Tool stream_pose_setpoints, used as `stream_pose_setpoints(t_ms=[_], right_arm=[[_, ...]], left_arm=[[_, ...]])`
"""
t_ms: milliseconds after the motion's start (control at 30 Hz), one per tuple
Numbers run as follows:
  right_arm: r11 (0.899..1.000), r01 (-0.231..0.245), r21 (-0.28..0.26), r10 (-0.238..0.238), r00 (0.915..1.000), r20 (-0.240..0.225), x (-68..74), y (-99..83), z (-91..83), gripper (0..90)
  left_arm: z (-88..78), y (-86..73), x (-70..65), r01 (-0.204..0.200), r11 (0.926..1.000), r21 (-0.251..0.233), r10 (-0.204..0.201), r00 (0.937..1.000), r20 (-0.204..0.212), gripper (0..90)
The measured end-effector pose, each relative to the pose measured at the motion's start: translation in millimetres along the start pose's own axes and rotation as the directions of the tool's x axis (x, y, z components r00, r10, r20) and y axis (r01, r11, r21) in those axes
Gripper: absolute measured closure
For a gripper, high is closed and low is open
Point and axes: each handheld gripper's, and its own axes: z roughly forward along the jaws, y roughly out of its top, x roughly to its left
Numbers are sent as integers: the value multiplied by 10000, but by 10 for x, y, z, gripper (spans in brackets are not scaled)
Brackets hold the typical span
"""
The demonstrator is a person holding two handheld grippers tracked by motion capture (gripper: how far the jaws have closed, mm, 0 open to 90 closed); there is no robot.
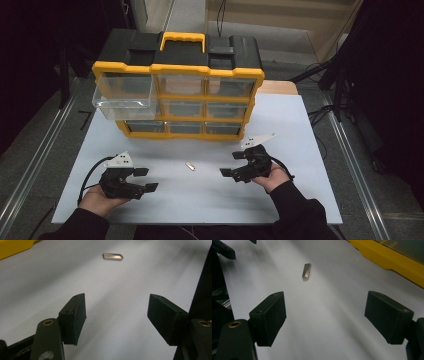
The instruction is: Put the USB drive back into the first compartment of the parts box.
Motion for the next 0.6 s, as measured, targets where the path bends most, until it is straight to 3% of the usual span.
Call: stream_pose_setpoints(t_ms=[333,600], right_arm=[[9996,-266,33,267,9994,-205,5,134,78,156],[9989,-458,83,458,9990,9,17,250,152,156]], left_arm=[[0,-1,-1,-28,10000,16,28,10000,25,323],[-1,-1,-2,-39,10000,6,39,10000,31,322]])
